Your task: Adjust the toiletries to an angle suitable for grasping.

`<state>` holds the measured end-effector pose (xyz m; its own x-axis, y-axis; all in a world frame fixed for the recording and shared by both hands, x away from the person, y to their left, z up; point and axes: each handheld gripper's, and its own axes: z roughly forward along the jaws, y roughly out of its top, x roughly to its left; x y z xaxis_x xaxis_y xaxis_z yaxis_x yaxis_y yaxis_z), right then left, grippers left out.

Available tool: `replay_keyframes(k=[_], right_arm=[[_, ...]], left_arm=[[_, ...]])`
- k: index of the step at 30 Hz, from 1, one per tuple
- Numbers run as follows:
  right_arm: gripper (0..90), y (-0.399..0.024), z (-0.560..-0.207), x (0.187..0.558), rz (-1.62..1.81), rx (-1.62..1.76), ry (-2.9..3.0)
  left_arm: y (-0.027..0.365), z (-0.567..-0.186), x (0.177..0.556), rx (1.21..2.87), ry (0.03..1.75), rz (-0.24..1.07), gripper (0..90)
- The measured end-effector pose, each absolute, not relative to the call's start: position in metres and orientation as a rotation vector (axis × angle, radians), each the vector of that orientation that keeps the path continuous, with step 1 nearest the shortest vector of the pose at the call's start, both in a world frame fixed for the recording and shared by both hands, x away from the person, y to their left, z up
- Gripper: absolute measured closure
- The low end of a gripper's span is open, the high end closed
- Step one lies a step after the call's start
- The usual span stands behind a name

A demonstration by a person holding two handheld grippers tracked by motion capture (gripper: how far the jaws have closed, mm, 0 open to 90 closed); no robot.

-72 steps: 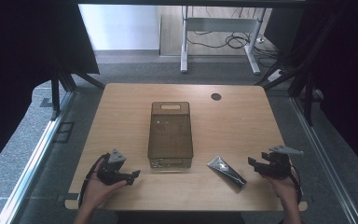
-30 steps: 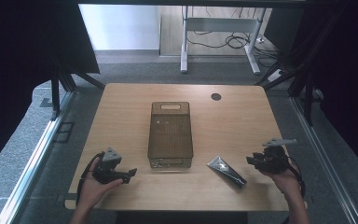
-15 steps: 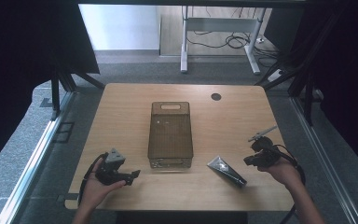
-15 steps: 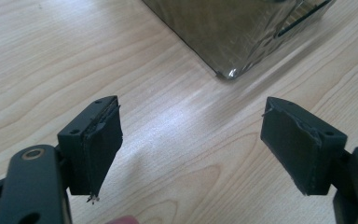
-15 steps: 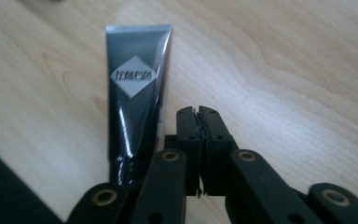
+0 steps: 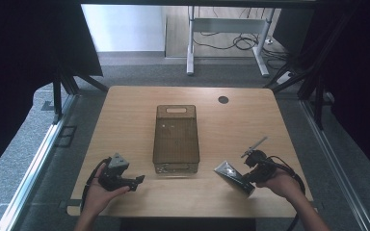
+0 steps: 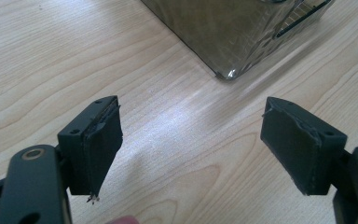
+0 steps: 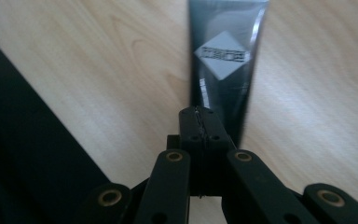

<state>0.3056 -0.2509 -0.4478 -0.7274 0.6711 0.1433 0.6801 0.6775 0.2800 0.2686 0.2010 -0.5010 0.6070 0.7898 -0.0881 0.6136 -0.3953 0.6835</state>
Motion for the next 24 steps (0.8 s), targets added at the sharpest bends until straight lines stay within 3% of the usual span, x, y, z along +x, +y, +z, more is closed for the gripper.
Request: replay_keyframes(k=[9, 24], right_arm=[[89.8, -0.243, -0.467, 0.297, -0.443, -1.112, -2.823], [89.8, -0.255, -0.471, 0.297, -0.437, -1.165, -2.812]], left_arm=[[0.202, -0.501, 0.269, 2.14, 1.103, 0.328, 21.0], [0.202, -0.502, 0.269, 2.142, 1.111, 0.332, 21.0]])
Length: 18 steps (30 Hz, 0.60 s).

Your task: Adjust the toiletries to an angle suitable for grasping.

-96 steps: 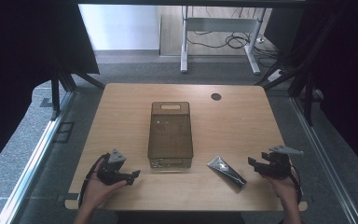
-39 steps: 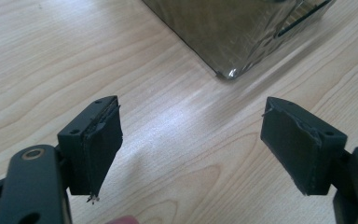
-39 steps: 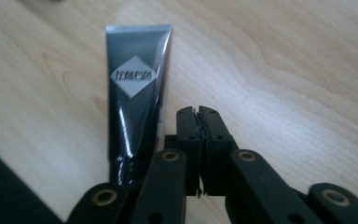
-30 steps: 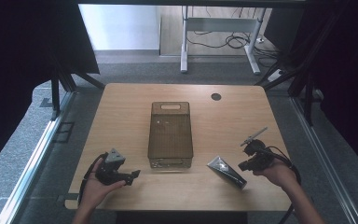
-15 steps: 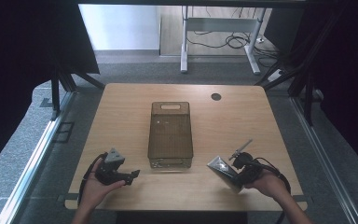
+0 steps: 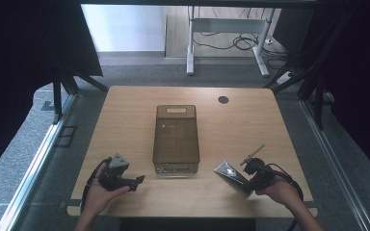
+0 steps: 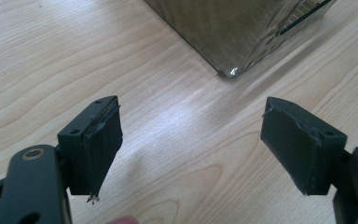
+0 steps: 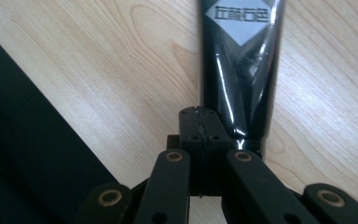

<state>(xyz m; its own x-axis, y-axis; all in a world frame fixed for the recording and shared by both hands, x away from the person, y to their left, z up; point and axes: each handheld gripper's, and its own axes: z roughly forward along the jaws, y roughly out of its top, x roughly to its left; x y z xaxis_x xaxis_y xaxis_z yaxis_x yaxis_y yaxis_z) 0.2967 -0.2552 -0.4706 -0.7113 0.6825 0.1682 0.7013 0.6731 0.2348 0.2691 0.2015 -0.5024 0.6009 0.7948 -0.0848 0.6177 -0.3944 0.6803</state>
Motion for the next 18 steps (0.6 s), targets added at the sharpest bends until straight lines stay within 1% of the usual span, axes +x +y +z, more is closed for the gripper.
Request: replay_keyframes(k=[8, 18], right_arm=[[89.8, -0.26, -0.473, 0.301, -0.42, -1.192, -2.825], [89.8, -0.267, -0.471, 0.315, -0.422, -1.25, -2.821]], left_arm=[[0.201, -0.503, 0.27, 2.146, 1.11, 0.329, 21.0], [0.202, -0.504, 0.27, 2.149, 1.111, 0.33, 21.0]])
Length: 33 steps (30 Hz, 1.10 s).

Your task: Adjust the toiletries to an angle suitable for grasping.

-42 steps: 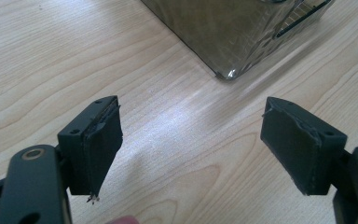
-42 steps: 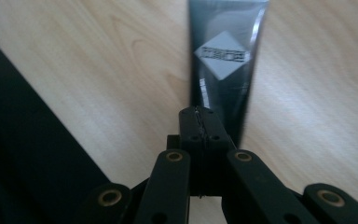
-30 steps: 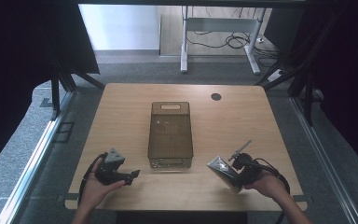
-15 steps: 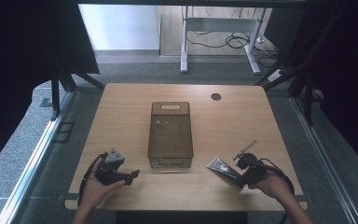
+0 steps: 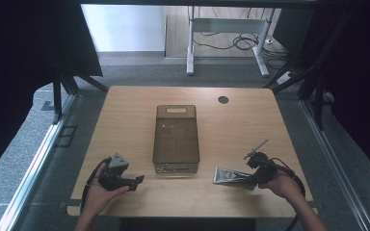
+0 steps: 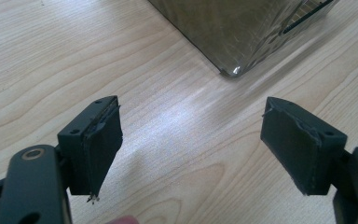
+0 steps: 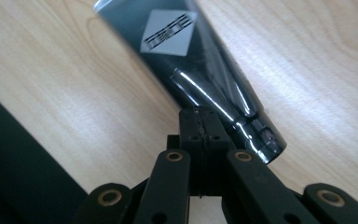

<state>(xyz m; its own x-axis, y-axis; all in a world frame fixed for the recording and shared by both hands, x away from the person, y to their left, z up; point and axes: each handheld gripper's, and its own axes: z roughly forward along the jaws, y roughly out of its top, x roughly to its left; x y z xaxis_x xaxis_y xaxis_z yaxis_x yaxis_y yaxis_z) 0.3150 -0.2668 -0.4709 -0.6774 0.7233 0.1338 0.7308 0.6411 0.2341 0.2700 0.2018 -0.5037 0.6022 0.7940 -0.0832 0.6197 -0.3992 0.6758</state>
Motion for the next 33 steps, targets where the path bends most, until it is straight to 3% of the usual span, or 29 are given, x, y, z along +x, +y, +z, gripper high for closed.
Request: replay_keyframes(k=[33], right_arm=[[89.7, -0.262, -0.473, 0.349, -0.569, -1.347, -2.821]], left_arm=[[0.201, -0.506, 0.271, 2.15, 1.123, 0.323, 21.0]])
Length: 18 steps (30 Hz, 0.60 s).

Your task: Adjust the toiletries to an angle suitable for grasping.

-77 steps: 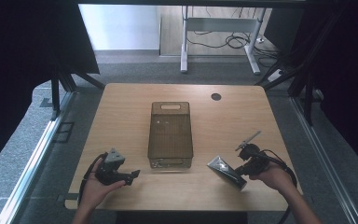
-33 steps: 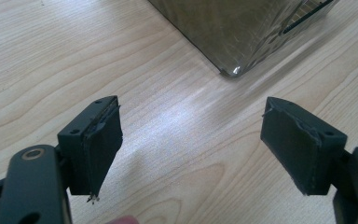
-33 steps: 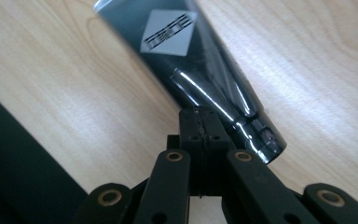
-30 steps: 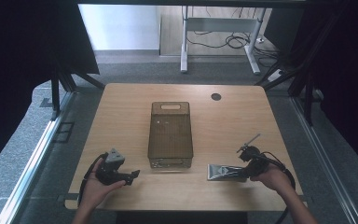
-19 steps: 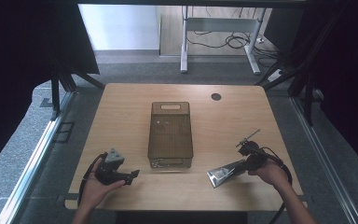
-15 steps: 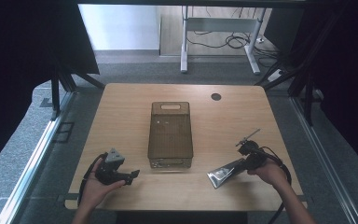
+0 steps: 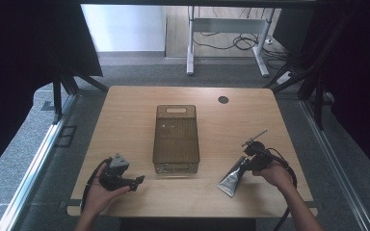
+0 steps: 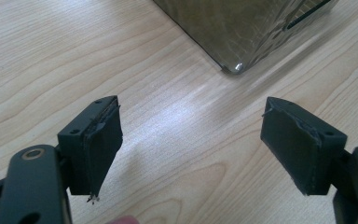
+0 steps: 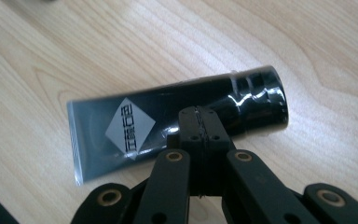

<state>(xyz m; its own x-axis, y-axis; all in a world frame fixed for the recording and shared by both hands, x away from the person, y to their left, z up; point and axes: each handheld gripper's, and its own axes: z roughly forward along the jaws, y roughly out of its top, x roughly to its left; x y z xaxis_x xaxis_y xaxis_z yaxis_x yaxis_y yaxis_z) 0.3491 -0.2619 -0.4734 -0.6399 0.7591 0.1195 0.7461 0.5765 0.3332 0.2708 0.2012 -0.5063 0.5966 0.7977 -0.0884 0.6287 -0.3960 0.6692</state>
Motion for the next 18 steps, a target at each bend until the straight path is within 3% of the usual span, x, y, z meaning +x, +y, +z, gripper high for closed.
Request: replay_keyframes(k=[11, 18], right_arm=[[89.7, -0.252, -0.474, 0.36, 0.596, 1.305, 2.729], [89.8, -0.223, -0.468, 0.345, 0.667, 1.179, 2.796]], left_arm=[[0.202, -0.505, 0.27, 2.146, 1.123, 0.328, 21.0], [0.203, -0.504, 0.27, 2.148, 1.119, 0.333, 21.0]])
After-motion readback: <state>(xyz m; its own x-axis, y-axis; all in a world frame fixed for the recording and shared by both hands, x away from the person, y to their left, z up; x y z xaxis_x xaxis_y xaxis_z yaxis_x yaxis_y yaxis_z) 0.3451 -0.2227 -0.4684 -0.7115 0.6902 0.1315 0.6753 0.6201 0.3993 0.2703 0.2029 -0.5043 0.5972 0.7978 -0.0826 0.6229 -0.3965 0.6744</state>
